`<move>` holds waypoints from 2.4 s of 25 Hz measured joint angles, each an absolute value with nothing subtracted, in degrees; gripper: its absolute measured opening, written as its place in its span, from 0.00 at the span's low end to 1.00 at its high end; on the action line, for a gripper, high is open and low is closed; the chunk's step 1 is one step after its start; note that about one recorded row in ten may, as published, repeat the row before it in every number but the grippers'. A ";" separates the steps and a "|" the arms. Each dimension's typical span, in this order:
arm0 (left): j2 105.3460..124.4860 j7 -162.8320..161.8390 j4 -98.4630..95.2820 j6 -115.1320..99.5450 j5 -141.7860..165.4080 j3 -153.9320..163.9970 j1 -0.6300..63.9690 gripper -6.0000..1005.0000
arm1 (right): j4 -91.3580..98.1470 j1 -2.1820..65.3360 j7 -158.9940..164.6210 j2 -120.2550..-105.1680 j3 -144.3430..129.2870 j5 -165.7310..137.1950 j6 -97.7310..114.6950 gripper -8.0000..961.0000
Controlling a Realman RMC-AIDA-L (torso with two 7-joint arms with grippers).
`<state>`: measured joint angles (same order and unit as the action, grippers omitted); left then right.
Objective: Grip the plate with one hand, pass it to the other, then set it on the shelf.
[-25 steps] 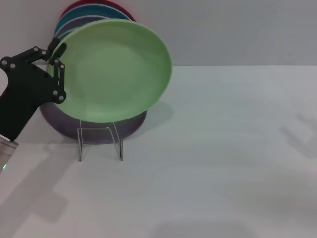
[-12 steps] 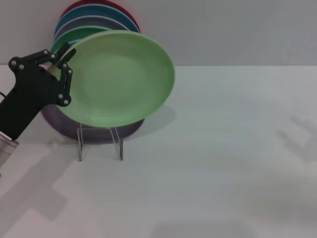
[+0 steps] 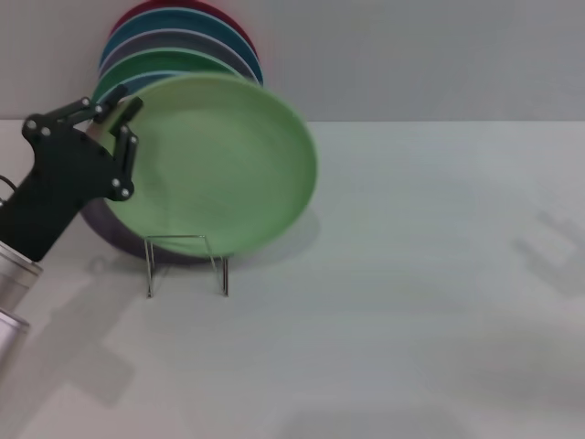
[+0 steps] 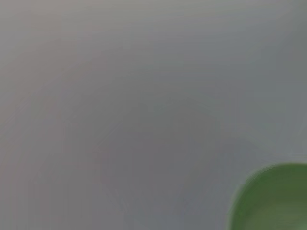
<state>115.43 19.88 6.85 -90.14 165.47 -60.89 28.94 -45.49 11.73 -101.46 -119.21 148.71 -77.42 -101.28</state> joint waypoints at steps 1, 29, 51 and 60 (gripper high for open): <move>116.15 22.25 6.80 -89.74 165.41 -60.93 28.71 0.08 | -45.52 11.78 -101.42 -119.20 148.72 -77.08 -101.30 0.78; 118.48 30.70 7.29 -86.18 165.49 -61.67 24.58 0.42 | -45.55 11.80 -101.56 -119.18 148.71 -76.96 -101.49 0.78; 118.55 36.58 11.04 -88.62 165.23 -59.74 14.04 0.73 | -45.43 11.72 -102.01 -119.18 148.76 -77.33 -101.06 0.79; 119.04 23.93 11.63 -88.97 162.36 -70.81 13.12 0.81 | -43.07 10.28 -112.84 -119.75 148.87 -76.90 -100.26 0.79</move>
